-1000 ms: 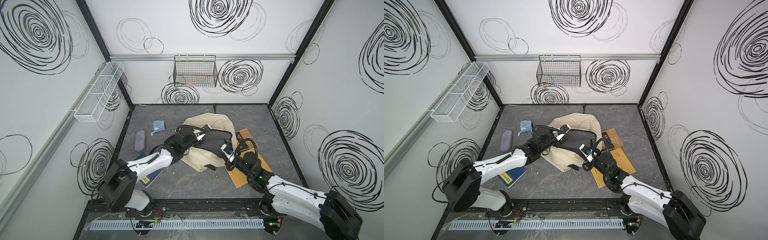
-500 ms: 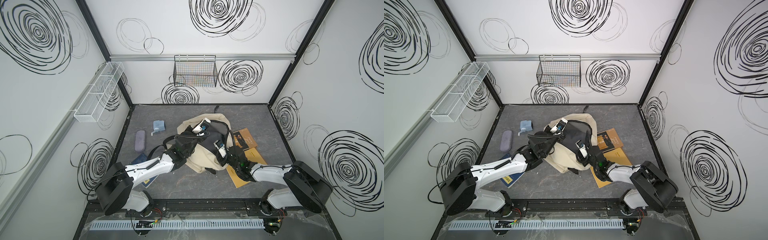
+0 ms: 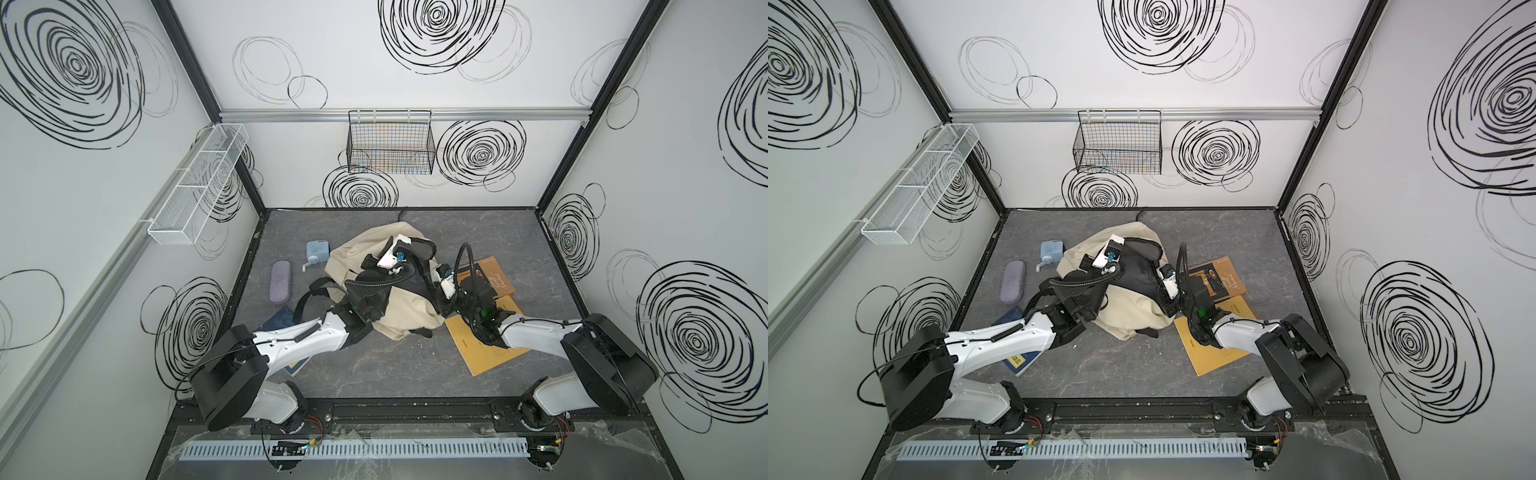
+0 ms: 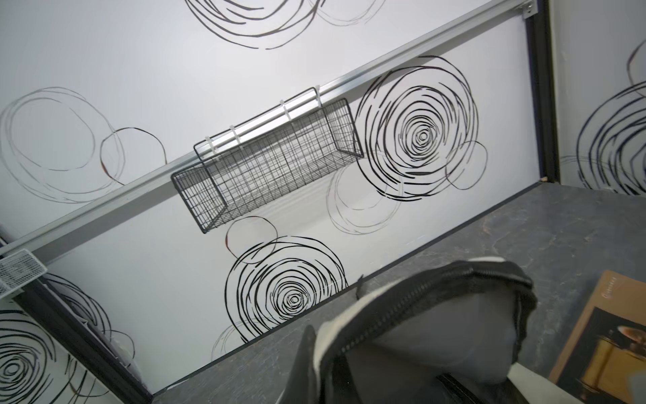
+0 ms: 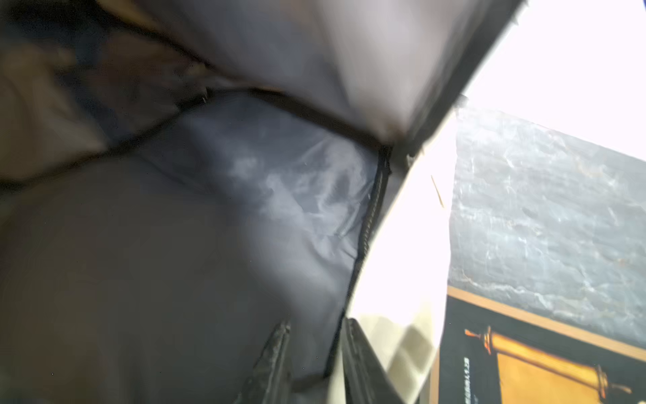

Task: Pack books, pencil case, and school supplies into a backpack
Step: Open the student bag at the center of the table, then close the student bag at the center of the table.

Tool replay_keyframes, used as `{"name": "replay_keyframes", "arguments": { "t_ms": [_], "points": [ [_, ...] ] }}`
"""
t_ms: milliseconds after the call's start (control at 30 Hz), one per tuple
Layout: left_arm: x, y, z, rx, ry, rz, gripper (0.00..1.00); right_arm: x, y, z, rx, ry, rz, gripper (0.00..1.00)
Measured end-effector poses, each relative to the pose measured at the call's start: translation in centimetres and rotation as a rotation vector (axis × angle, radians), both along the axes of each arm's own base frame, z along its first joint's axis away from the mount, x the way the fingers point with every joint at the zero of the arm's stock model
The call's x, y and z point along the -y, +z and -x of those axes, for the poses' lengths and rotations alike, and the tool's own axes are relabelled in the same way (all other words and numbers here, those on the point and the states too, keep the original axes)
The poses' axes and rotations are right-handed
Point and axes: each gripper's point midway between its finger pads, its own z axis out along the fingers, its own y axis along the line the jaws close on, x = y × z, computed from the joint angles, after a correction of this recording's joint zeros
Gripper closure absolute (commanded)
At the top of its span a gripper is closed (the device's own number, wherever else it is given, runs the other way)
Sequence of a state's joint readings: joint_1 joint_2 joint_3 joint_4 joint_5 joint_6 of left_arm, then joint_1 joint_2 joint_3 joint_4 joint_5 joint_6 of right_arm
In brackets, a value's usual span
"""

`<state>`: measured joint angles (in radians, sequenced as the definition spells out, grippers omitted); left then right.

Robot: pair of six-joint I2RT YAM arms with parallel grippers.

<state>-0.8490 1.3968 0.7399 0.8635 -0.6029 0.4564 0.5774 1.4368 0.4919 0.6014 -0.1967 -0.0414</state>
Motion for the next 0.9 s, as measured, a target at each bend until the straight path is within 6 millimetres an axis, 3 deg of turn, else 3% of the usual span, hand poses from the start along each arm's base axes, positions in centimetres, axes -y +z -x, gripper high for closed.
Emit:
{"name": "replay_keyframes", "arguments": {
  "t_ms": [133, 233, 333, 433, 567, 667, 767, 900],
  "points": [
    [1.5, -3.2, 1.8, -0.057, -0.069, -0.019, 0.98, 0.7, 2.1, 0.0, 0.015, -0.026, -0.053, 0.70],
    [2.3, -4.2, 2.7, -0.079, -0.100, -0.009, 0.98, 2.6, 4.1, -0.5, 0.014, -0.096, -0.120, 0.67],
    [2.6, -4.4, 3.2, -0.093, -0.114, 0.016, 0.98, 6.0, 6.0, -1.2, -0.001, -0.202, -0.198, 0.60],
    [2.8, -4.5, 3.3, -0.102, -0.120, 0.043, 0.98, 11.2, 6.6, -2.1, -0.049, -0.364, -0.254, 0.49],
    [2.8, -4.6, 3.3, -0.116, -0.123, 0.068, 0.98, 20.3, 5.6, -3.7, -0.148, -0.639, -0.314, 0.42],
    [3.0, -5.0, 3.2, -0.134, -0.126, 0.087, 1.00, 25.4, 3.9, -4.9, -0.237, -0.787, -0.361, 0.40],
    [3.3, -5.9, 3.2, -0.166, -0.129, 0.099, 1.00, 28.1, 1.3, -7.4, -0.381, -0.829, -0.386, 0.42],
    [4.0, -7.0, 3.1, -0.206, -0.140, 0.122, 1.00, 30.2, -1.6, -11.9, -0.537, -0.806, -0.400, 0.44]
  ]
}}
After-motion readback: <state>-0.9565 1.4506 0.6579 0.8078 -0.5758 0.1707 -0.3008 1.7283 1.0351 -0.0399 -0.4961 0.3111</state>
